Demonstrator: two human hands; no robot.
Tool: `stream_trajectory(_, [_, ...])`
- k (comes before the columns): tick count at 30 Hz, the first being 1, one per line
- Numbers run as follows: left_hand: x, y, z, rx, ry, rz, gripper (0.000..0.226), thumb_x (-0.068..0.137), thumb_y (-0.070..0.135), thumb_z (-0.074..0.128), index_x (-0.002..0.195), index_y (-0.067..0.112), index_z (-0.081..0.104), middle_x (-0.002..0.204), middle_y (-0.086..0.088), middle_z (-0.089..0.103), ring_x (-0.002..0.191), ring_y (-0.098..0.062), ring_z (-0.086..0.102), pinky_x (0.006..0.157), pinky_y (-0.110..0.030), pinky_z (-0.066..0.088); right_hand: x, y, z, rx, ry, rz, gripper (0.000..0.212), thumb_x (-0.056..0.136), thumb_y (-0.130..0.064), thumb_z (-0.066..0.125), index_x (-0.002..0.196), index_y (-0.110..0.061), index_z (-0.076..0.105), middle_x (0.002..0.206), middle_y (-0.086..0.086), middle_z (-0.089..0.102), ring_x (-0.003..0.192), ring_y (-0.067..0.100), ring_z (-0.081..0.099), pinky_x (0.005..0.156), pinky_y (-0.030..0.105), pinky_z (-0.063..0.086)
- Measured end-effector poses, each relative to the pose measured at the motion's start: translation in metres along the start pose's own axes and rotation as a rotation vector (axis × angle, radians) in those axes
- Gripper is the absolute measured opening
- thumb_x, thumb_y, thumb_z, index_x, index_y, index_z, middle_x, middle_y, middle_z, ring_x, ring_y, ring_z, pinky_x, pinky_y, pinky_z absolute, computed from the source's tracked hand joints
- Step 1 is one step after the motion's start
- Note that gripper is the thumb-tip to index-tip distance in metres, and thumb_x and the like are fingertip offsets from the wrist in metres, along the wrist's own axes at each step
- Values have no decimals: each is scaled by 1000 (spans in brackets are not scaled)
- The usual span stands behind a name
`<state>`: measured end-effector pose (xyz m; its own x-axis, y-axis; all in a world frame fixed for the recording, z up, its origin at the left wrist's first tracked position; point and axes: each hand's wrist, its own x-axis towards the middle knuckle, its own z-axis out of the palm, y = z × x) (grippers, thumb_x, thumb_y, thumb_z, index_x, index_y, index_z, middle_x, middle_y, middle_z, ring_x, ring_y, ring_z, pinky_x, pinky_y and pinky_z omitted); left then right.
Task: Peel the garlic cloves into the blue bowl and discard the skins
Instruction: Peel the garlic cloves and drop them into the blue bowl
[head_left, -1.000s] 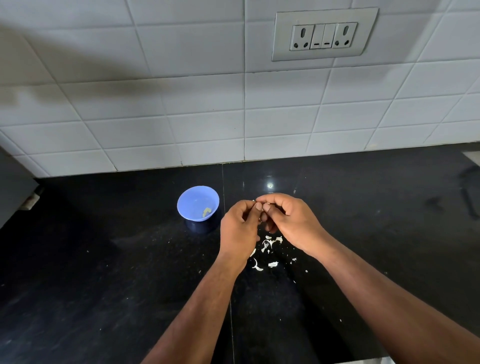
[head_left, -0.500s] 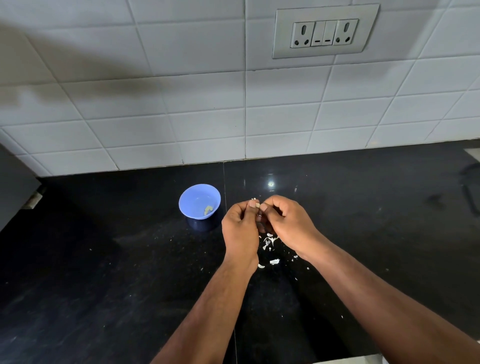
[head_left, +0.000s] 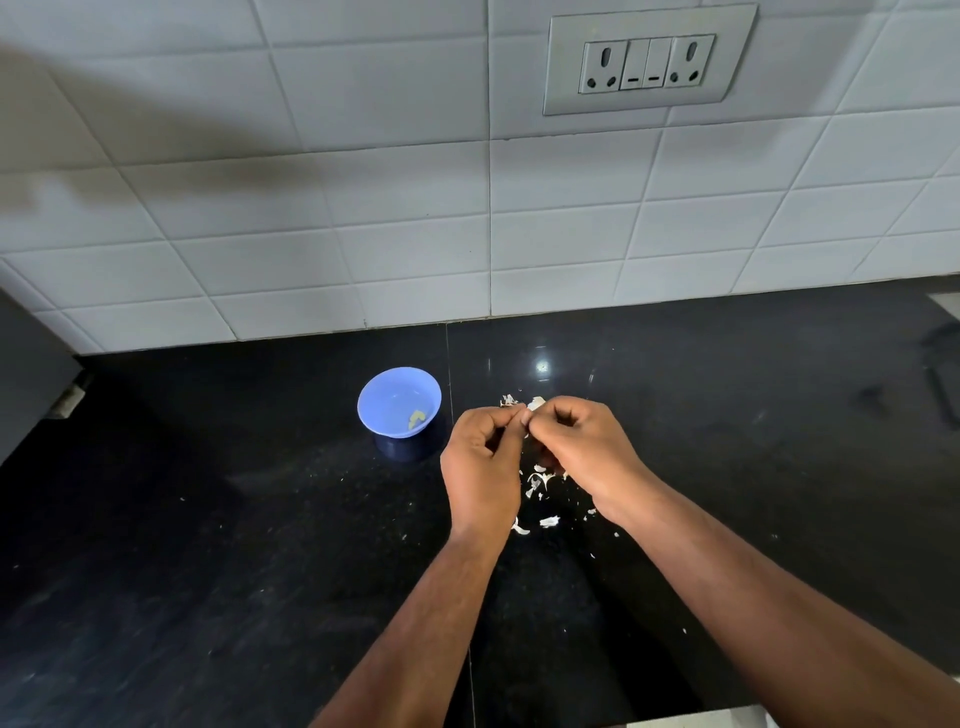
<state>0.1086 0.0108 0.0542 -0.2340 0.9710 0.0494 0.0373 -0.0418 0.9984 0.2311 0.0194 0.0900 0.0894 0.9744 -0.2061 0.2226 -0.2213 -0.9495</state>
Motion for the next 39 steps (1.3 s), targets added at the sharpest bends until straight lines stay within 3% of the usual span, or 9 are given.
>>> stream_trajectory(5, [-2,0,6,63,-17,5,20,97,18,76,91,37,79,99,18,72,85,-8,71,83,-35,63,1,-1,-1,27,69,43,29,91,-22,71,69,-10,57,57,-2,41,55,11,36,54,25,36])
stream_trajectory(10, [-5,3,19,-99,16,-220,16,101,23,73,88,31,80,76,4,71,65,-11,59,68,-31,55,3,3,1,103,88,79,42,91,-19,72,59,-19,44,52,-7,34,52,9,32,54,25,33])
stream_trajectory(15, [-2,7,23,-377,-7,-411,19,105,17,66,98,6,80,73,-5,66,61,-13,55,62,-26,53,5,-2,0,235,13,182,30,93,-13,65,65,-17,54,55,0,51,48,9,46,46,19,36])
stream_trajectory(18, [5,2,21,-525,-76,-510,21,105,19,65,100,4,78,79,-10,66,67,-16,58,68,-33,55,7,-2,-1,246,7,225,20,89,-13,64,70,-15,61,56,-1,50,49,10,44,48,22,33])
stream_trajectory(22, [14,2,15,-683,-86,-629,17,105,18,63,105,4,73,82,-6,69,71,-14,61,66,-28,56,15,1,-4,321,47,267,16,90,-11,64,75,-14,66,57,-3,51,48,9,43,50,25,34])
stream_trajectory(26, [20,3,9,-657,-55,-602,15,104,17,64,97,9,75,79,-2,70,67,-11,60,63,-25,55,18,10,-12,66,52,178,16,95,-18,71,84,-7,74,61,3,63,49,12,55,45,25,39])
stream_trajectory(31, [25,-4,9,-576,43,-519,13,103,15,66,100,8,77,83,-2,70,65,-9,59,60,-23,56,19,21,-16,-313,93,3,21,99,-27,69,82,-17,73,69,0,74,52,14,69,47,20,49])
stream_trajectory(35, [23,-6,11,-481,65,-462,14,104,16,67,100,10,79,79,2,69,67,-8,57,64,-25,55,15,21,-10,-311,35,-83,36,101,-4,50,109,-27,76,97,-7,74,74,8,73,61,20,55])
stream_trajectory(39, [18,-5,17,-428,73,-407,14,104,16,68,101,7,78,87,-5,78,77,-16,70,74,-28,59,11,15,1,-179,38,-219,24,100,-19,67,119,-29,75,105,-16,74,94,-3,70,79,13,53])
